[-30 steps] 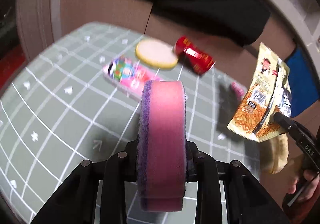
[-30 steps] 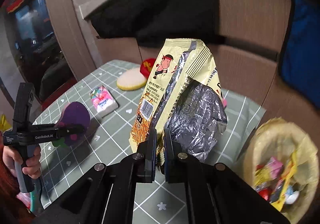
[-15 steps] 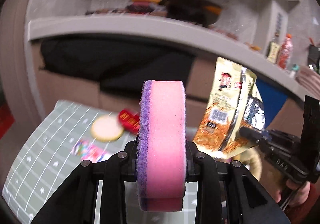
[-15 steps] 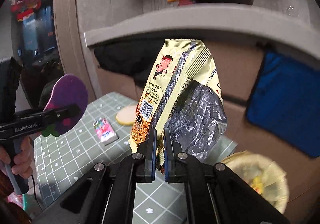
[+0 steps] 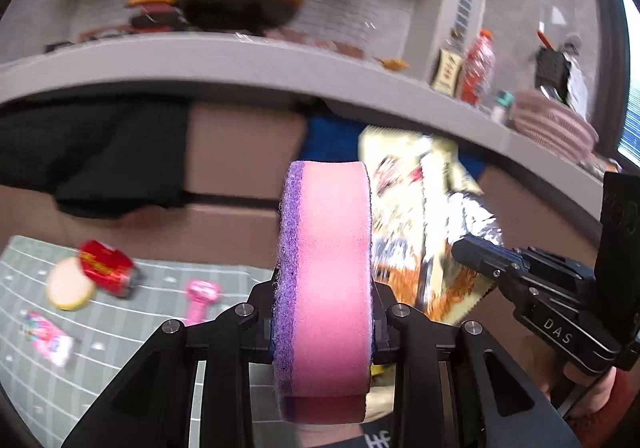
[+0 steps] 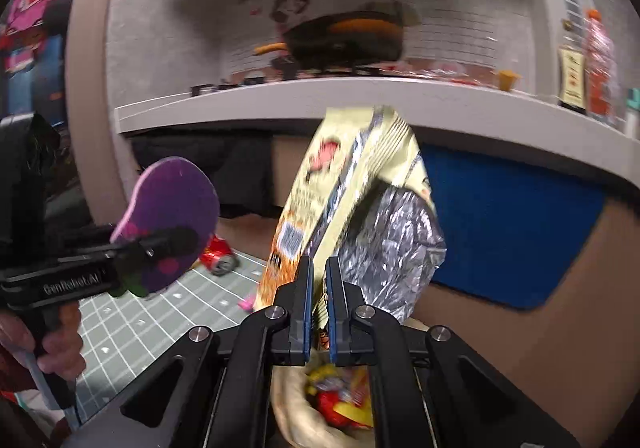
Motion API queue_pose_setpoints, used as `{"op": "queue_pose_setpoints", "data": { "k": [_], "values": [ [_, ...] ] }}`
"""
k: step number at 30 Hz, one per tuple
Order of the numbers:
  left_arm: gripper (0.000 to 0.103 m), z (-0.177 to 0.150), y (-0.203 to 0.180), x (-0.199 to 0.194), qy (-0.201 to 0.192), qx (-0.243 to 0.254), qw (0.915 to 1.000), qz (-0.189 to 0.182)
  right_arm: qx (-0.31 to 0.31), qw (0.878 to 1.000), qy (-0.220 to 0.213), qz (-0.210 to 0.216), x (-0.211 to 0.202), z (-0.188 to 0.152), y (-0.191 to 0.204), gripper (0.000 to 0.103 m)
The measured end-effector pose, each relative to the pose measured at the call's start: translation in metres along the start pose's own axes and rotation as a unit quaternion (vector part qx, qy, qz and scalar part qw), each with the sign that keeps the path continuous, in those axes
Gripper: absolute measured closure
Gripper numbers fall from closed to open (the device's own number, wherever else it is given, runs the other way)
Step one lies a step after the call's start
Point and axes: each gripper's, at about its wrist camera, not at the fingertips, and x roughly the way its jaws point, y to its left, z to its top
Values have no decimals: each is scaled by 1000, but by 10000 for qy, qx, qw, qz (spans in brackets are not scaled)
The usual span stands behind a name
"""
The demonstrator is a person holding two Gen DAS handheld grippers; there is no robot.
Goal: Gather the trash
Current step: 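Carry the snack bag and foil into the bin and open the right gripper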
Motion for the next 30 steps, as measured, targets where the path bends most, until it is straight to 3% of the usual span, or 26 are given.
{"op": "queue_pose_setpoints", "data": {
  "k": [9, 15, 18, 22, 24, 26, 30],
  "values": [
    [72, -30, -20, 79, 786, -153, 9966, -172, 386, 9980, 439, -245, 20, -36, -52, 97],
    [72, -45, -9, 108, 1113, -258, 9934, -111, 783, 9945, 663, -203, 47, -55, -79, 97],
    [72, -52, -3, 118, 1275, -346, 9912, -113, 971, 9918, 824, 58, 60, -61, -84, 97],
    [72, -57, 5, 122, 1336, -359, 9904, -43, 1159, 9802, 1367, 846, 72, -83, -77, 95],
    [72, -57, 8, 119, 1314, -331, 9908, -25, 1181, 9694, 1844, 1106, 81, -101, -67, 87],
    [72, -56, 10, 114, 1253, -286, 9917, 1, 1022, 9648, 2132, 1150, 85, -117, -57, 78],
    [72, -56, 17, 113, 1252, -419, 9912, -11, 710, 9596, 2591, 838, 95, -141, -43, 75]
  ]
}}
